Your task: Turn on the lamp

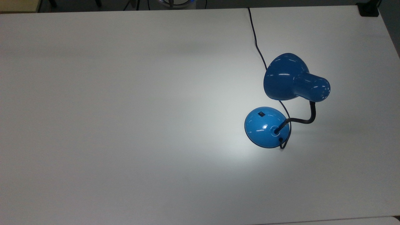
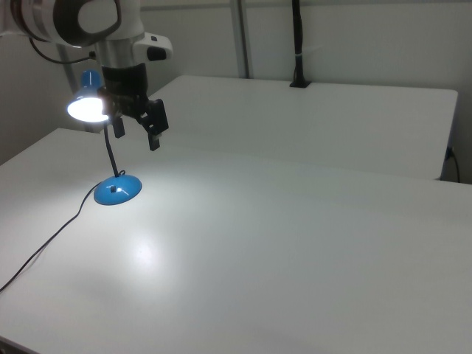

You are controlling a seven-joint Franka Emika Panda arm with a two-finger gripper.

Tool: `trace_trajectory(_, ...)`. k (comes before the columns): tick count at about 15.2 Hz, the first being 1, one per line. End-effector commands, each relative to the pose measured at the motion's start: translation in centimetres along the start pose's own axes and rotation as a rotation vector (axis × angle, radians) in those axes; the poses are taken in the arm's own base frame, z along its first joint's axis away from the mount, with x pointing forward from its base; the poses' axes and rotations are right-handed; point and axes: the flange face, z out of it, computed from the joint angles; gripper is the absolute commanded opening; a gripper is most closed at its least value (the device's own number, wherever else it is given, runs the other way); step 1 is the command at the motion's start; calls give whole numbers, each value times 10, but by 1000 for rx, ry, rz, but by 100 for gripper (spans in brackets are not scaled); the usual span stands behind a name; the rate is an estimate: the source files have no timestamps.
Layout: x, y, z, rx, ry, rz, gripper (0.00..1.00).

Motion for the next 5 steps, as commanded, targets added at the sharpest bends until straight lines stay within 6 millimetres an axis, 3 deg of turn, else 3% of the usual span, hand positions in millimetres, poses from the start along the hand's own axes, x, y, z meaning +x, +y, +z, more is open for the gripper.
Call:
trace_trajectory(1, 2, 16, -18, -10, 13, 58, 100)
trace_trajectory(5, 1, 20, -19, -11, 17, 64, 100)
